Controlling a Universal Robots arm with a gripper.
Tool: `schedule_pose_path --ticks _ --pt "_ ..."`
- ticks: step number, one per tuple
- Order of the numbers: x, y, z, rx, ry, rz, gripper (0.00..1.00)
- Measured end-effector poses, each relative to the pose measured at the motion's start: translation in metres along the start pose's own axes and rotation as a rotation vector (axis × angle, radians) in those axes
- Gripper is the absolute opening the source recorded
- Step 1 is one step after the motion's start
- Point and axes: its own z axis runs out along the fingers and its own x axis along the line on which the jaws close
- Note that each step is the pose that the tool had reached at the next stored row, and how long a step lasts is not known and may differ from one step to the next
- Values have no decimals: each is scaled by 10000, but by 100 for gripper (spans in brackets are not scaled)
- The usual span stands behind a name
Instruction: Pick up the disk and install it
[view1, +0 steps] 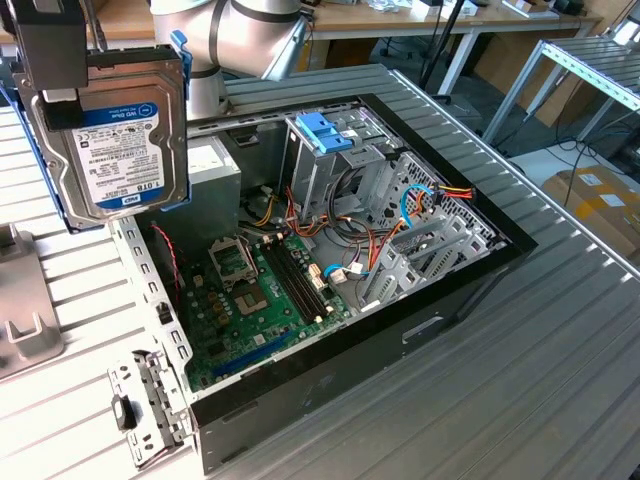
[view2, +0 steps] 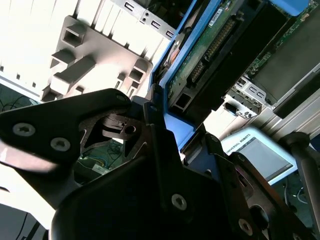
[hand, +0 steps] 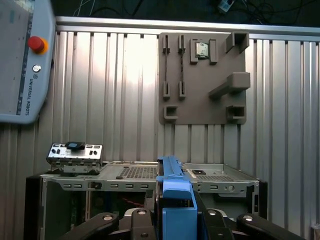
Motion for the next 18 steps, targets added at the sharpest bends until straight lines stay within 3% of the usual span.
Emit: schedule_pose_path --ticks 18 --pt "46 -49 6 -1 0 0 37"
